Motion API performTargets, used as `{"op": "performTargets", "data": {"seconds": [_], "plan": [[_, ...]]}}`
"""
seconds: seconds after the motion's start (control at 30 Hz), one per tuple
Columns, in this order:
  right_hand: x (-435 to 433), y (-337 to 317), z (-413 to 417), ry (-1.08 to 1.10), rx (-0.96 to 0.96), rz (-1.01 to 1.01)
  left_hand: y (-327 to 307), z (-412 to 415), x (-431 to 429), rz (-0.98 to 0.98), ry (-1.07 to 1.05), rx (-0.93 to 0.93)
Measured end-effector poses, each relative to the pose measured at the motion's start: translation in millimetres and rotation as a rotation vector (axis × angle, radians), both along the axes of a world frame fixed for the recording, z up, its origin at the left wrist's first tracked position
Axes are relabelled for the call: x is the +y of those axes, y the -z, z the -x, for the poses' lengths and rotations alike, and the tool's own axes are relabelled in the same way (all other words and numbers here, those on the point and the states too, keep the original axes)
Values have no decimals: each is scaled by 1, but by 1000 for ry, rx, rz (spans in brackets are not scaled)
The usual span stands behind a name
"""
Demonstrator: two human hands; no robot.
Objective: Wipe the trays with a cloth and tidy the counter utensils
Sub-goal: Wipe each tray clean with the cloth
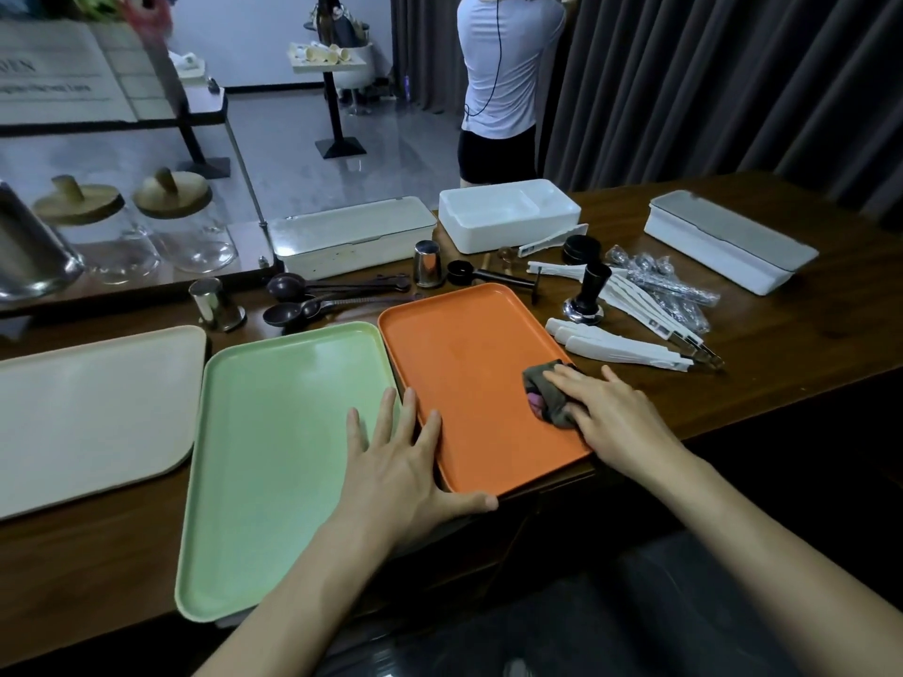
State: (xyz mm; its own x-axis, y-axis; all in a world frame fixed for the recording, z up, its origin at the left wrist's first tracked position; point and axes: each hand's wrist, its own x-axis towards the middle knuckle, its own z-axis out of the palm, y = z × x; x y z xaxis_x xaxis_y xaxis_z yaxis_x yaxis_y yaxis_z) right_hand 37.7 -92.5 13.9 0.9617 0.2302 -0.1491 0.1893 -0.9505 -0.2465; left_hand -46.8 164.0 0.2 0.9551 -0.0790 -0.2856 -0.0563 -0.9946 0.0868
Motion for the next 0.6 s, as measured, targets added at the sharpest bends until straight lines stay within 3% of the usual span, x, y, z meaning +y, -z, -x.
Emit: {"op": "performTargets", "data": {"seconds": [0.33, 0.6], "plan": [[99, 7, -126, -192, -93, -105, 1, -1, 2, 27, -27, 49], [139, 10, -101, -387, -62, -148, -1, -4, 1, 64, -69, 78]]}}
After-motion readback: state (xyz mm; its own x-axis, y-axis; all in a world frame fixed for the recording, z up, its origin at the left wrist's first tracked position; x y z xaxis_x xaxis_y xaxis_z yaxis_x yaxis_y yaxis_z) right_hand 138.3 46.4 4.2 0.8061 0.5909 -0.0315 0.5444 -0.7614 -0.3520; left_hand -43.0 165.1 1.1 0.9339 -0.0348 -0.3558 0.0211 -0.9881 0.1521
